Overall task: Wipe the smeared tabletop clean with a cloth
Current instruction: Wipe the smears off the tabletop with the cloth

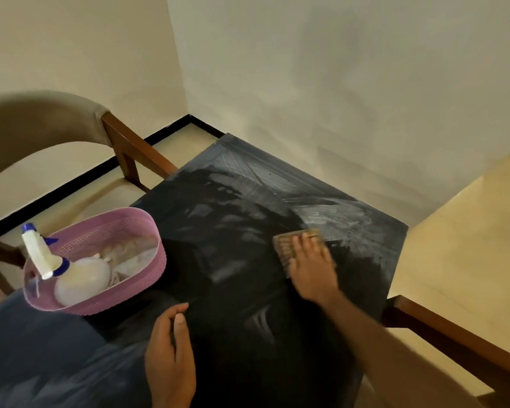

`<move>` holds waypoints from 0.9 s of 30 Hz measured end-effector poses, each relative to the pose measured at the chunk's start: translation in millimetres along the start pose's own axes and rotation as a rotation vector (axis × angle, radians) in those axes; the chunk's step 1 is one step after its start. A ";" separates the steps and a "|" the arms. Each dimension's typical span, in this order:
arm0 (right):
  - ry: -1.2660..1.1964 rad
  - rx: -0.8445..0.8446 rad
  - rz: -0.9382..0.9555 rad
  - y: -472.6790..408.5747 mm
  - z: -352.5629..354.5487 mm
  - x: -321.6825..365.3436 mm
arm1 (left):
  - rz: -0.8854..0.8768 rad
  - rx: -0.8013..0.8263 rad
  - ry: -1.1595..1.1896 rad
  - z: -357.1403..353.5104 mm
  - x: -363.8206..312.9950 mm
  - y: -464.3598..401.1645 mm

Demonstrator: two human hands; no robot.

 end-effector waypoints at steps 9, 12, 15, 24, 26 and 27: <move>-0.147 0.027 0.045 -3.4 -15.8 69.2 | 0.051 -0.051 -0.010 -11.0 10.4 12.7; -0.211 0.128 0.432 60.8 -37.6 168.0 | -0.021 -0.118 0.038 -10.0 -5.1 9.6; -0.311 0.021 0.573 113.4 -50.0 205.3 | -0.043 -0.175 0.153 -13.2 -24.3 15.0; -0.045 -0.052 0.383 12.0 -14.5 -29.2 | -0.033 0.037 -0.089 -63.3 -38.4 24.5; -0.081 -0.041 0.036 -33.3 17.2 -135.8 | -0.002 0.106 -0.190 -80.8 -37.5 32.6; -0.106 0.013 -0.100 -42.7 26.0 -177.3 | 0.012 0.150 -0.231 -88.8 -38.4 36.0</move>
Point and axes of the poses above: each hand's wrist, its own y-axis away from the middle knuckle, its own z-axis out of the back of the hand, x = y × z, the point moved 4 cm from there along -y, towards the middle knuckle, and after that the axes turned 4 degrees about -y, right-handed, at the moved point
